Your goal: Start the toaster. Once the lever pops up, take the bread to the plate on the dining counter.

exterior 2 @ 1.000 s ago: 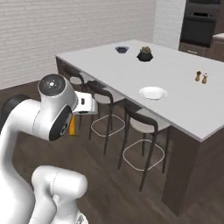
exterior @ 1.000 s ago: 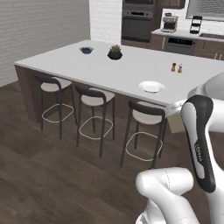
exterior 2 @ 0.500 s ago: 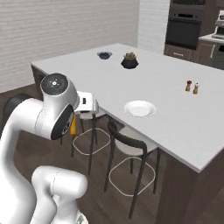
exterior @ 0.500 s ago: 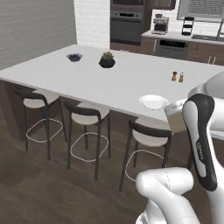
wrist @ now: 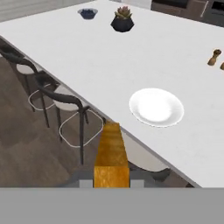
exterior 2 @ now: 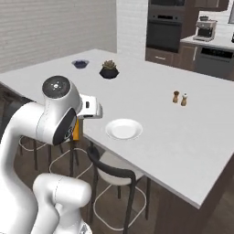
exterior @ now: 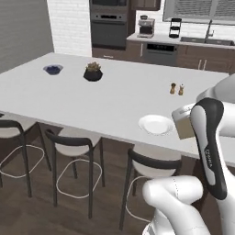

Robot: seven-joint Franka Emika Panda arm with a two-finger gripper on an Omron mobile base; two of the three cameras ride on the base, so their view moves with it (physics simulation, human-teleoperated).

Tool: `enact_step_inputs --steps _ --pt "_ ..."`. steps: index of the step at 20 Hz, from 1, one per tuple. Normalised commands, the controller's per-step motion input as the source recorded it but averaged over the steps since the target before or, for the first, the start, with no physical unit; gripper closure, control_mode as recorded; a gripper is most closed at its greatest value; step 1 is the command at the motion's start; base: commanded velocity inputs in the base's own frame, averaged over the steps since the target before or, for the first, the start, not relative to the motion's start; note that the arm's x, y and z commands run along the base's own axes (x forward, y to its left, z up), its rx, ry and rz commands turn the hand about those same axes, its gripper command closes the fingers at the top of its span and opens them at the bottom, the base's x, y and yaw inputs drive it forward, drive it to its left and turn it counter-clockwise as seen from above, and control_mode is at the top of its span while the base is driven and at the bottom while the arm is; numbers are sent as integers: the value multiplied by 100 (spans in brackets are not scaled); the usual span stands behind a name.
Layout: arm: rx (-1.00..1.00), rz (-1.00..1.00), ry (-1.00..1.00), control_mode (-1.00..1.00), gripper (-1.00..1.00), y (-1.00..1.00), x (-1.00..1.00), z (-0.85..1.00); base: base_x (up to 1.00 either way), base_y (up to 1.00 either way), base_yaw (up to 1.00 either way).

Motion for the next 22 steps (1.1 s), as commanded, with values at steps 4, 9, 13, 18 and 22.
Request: enact_step_inputs --steps 4,9,13,18,22 --pt "0 0 0 100 100 0 0 0 53 18 -34" --pt "0 0 0 100 100 0 0 0 47 52 -40" --pt "0 0 0 100 100 0 0 0 62 69 -25" --pt "0 0 0 100 100 0 0 0 53 47 -14" --pt "2 0 0 -100 100 2 73 0 21 8 -1"
